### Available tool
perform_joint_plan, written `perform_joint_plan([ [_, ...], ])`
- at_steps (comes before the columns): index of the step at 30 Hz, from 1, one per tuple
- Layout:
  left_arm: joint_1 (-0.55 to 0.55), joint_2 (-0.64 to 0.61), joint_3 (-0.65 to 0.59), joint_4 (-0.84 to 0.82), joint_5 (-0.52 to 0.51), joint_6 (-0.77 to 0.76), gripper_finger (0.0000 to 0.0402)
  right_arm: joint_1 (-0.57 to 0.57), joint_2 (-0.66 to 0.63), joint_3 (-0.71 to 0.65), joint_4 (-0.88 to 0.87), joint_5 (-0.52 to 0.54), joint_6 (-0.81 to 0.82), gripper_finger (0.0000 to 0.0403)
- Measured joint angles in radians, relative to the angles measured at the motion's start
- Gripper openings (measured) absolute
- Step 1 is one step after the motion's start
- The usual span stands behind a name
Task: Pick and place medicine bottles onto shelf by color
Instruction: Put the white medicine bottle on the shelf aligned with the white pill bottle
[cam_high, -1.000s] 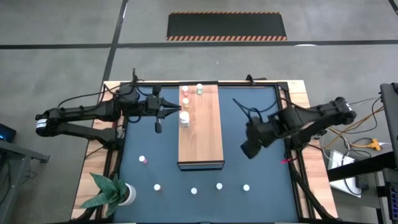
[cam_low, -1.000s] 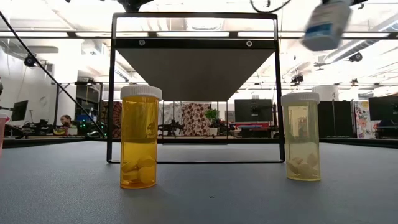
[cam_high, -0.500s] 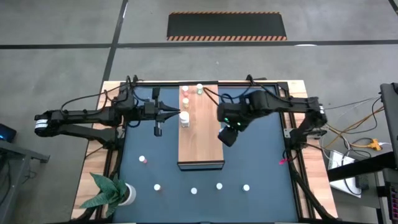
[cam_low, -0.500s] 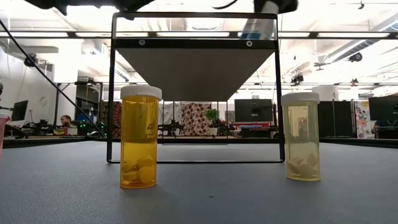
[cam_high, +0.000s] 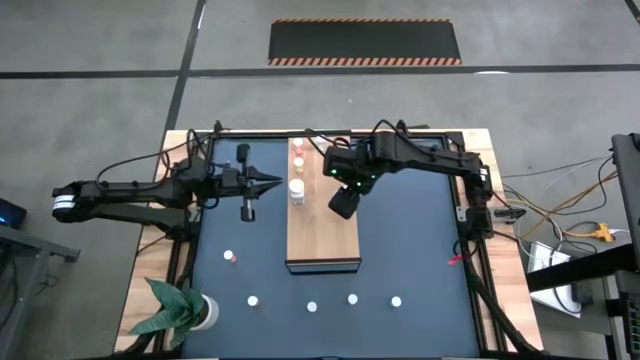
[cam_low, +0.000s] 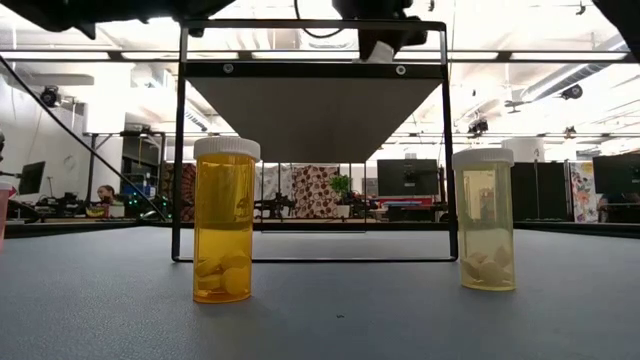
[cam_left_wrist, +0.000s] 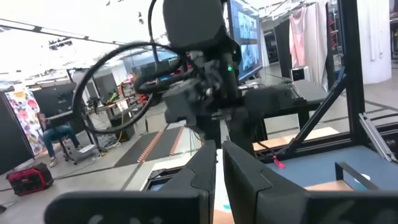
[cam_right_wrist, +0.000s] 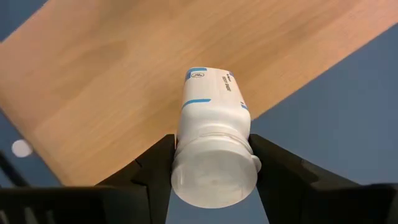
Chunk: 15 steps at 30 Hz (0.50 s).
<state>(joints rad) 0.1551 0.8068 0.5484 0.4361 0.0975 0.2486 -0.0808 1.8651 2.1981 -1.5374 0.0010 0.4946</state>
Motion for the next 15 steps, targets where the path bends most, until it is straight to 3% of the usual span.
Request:
perform_joint_plan([
  [15,0.000,0.014,-0.001,0.008,0.000,-0.006,0.0012,-0.012,-0.002,0.000,0.004,0.052,-0.051,0.0182],
])
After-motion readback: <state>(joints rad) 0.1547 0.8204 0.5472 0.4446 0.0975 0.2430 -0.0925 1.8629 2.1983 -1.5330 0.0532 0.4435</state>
